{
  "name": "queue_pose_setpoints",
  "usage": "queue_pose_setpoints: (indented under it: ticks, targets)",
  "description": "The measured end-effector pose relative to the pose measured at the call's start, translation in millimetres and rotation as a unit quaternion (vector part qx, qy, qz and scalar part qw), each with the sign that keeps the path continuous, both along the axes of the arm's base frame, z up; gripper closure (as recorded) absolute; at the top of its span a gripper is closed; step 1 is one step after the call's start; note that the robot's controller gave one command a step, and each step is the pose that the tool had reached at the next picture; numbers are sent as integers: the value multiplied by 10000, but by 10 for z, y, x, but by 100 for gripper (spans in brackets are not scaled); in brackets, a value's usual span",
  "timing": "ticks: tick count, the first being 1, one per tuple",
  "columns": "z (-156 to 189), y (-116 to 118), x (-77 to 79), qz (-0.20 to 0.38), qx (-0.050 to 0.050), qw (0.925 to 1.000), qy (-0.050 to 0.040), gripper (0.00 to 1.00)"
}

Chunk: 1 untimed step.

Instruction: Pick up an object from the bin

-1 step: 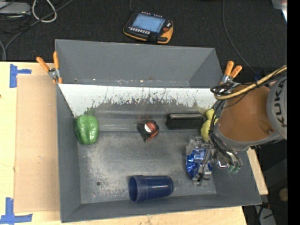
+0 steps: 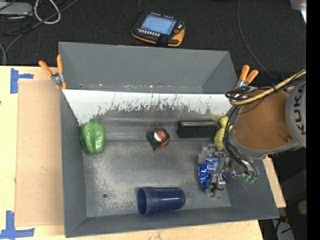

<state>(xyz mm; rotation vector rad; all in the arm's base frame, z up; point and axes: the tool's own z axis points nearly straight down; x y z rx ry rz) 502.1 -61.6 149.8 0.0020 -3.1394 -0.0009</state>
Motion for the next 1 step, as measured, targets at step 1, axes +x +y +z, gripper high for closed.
queue_pose_setpoints:
  ticks: [1]
  targets:
    - [-801, -984, -152, 304, -4, 9995, -3, 0]
